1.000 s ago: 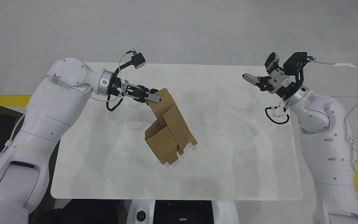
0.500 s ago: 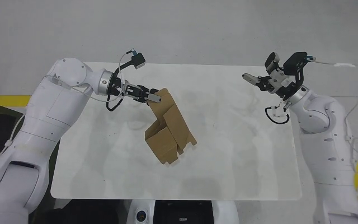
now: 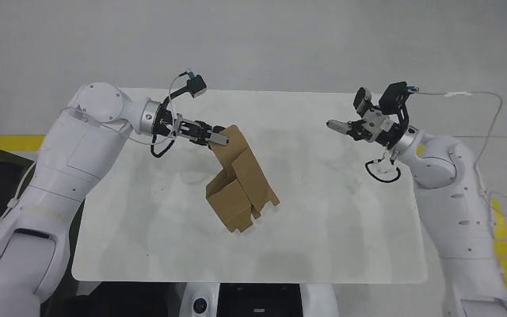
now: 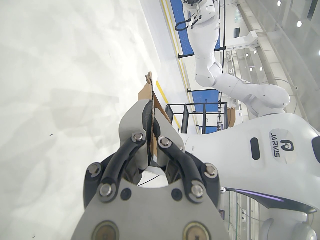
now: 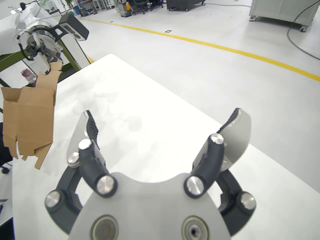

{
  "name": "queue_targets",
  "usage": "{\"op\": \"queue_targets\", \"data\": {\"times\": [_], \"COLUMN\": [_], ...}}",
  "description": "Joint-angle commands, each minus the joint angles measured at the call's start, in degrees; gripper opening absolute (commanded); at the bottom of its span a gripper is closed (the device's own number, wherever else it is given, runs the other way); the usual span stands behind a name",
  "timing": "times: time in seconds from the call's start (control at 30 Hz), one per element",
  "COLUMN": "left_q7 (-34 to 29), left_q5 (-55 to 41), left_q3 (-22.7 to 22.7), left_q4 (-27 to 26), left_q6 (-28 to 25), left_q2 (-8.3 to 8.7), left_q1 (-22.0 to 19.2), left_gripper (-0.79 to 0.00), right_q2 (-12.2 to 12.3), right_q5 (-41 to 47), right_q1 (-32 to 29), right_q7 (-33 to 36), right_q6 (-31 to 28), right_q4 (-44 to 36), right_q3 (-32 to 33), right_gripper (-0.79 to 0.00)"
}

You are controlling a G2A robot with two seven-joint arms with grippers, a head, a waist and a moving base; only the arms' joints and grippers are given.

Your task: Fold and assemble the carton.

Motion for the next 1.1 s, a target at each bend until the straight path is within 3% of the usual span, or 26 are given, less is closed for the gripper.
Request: {"op": "queue_targets", "data": {"times": [0.0, 0.27, 0.57, 1.07], "left_q7": [0.36, -0.88, 1.55, 6.60], "left_q5": [0.93, 1.22, 1.65, 1.59], "left_q3": [-0.47, -0.92, 2.94, 11.70], "left_q4": [-1.26, -2.26, -2.04, 1.50], "left_q6": [0.32, -1.11, -3.55, -8.61], "left_q2": [0.19, -0.02, -1.60, -4.05], "left_q1": [0.40, 0.30, -2.81, -8.08], "left_gripper": [-0.785, -0.785, -0.785, -0.785], "right_q2": [-0.11, -0.58, -0.76, -1.37], "right_q5": [3.03, 18.79, 33.79, 41.36], "right_q1": [0.88, 4.56, 8.62, 12.87], "right_q7": [2.61, 13.31, 27.10, 30.81], "right_q6": [-0.75, -3.78, -3.81, -2.29], "right_q4": [1.24, 6.13, 8.39, 8.64], "right_q3": [-1.84, -9.03, -16.61, -26.73], "right_gripper": [0.000, 0.000, 0.000, 0.000]}}
